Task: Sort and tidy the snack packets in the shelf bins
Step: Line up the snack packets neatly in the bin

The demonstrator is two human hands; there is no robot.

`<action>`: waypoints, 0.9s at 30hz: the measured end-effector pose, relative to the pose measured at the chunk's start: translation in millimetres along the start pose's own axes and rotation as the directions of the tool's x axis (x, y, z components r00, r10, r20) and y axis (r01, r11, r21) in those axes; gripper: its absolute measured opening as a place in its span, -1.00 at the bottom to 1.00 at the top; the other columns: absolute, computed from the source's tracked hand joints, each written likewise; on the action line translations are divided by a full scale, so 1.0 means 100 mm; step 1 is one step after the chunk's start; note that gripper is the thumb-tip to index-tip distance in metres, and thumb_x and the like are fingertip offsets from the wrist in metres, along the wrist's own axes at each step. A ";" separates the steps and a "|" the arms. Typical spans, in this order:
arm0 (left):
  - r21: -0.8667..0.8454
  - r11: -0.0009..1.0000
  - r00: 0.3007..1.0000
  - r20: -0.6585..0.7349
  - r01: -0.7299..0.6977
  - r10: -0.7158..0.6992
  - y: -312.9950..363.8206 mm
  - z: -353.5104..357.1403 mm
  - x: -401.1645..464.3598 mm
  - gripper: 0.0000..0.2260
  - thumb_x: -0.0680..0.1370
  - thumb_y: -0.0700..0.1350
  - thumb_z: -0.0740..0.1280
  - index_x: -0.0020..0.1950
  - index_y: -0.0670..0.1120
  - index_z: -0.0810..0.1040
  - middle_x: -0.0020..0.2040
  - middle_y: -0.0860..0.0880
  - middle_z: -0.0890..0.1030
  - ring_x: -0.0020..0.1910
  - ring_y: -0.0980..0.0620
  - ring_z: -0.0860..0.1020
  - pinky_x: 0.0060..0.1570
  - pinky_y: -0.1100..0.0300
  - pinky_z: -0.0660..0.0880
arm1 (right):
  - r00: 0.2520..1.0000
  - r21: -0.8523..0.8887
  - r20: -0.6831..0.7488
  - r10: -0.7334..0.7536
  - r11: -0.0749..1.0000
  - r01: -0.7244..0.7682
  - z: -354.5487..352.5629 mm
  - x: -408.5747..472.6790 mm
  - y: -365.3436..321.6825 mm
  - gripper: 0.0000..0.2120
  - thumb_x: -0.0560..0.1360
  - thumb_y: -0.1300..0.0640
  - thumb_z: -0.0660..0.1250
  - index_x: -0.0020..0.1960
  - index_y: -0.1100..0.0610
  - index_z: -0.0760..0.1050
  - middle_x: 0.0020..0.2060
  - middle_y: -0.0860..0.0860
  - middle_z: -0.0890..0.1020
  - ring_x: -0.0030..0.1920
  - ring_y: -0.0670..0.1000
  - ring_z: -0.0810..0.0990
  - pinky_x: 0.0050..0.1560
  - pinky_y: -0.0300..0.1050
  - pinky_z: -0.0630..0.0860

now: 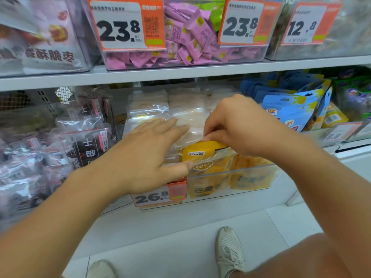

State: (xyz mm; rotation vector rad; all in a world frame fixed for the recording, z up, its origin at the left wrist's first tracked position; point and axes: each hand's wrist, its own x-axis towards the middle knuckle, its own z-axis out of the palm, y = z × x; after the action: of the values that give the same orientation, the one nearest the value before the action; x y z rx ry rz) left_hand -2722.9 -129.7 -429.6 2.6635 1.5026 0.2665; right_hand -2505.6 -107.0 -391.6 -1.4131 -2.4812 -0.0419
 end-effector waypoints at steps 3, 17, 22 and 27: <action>-0.094 0.995 0.980 -0.195 -0.044 0.025 0.04 0.00 -0.01 -0.30 0.45 0.47 0.12 0.52 0.18 0.31 0.53 0.15 0.33 0.49 0.14 0.30 0.48 0.07 0.28 | 0.997 0.143 -0.069 0.040 0.989 -0.030 0.06 -0.10 0.07 -0.91 0.46 0.02 0.50 -0.09 0.01 0.74 -0.27 -0.07 0.71 -0.22 -0.09 0.60 -0.08 -0.14 0.53; -0.249 0.944 0.875 -0.479 -0.215 0.073 0.18 0.05 0.14 -0.83 0.59 -0.03 0.28 -0.06 -0.06 0.63 -0.06 0.04 0.63 -0.05 0.05 0.55 -0.02 0.00 0.49 | 0.978 0.231 -0.198 0.064 0.973 -0.017 -0.04 -0.21 0.01 -0.80 0.33 -0.14 0.57 -0.14 -0.08 0.68 -0.19 -0.11 0.60 -0.16 -0.11 0.53 -0.16 -0.10 0.44; -0.414 0.862 0.786 -0.618 -0.293 -0.030 0.24 -0.23 0.25 -0.93 0.63 -0.08 0.33 0.05 -0.04 0.59 -0.11 0.06 0.61 -0.09 0.16 0.56 -0.02 0.16 0.50 | 0.981 0.408 -0.174 0.084 0.913 -0.006 -0.09 -0.18 0.08 -0.79 0.36 0.07 0.59 -0.29 0.01 0.56 -0.46 -0.07 0.55 -0.41 -0.12 0.47 -0.35 -0.16 0.37; -0.713 0.633 0.891 -0.447 -0.301 -0.079 0.25 -0.22 0.21 -0.57 0.44 0.04 0.54 0.25 0.06 0.51 0.06 0.05 0.69 -0.01 0.04 0.69 -0.04 0.03 0.64 | 0.897 0.901 -0.316 0.308 0.393 0.183 -0.18 -0.32 0.19 -0.75 0.39 0.24 0.48 0.05 0.24 0.61 -0.17 0.13 0.73 -0.19 0.10 0.71 -0.24 0.02 0.65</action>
State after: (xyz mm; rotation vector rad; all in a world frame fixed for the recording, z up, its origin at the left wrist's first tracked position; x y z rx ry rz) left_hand -2695.2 -124.9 -401.8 2.0221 0.9218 1.2850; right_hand -2469.7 -127.1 -384.5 -0.8098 -1.5188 0.8362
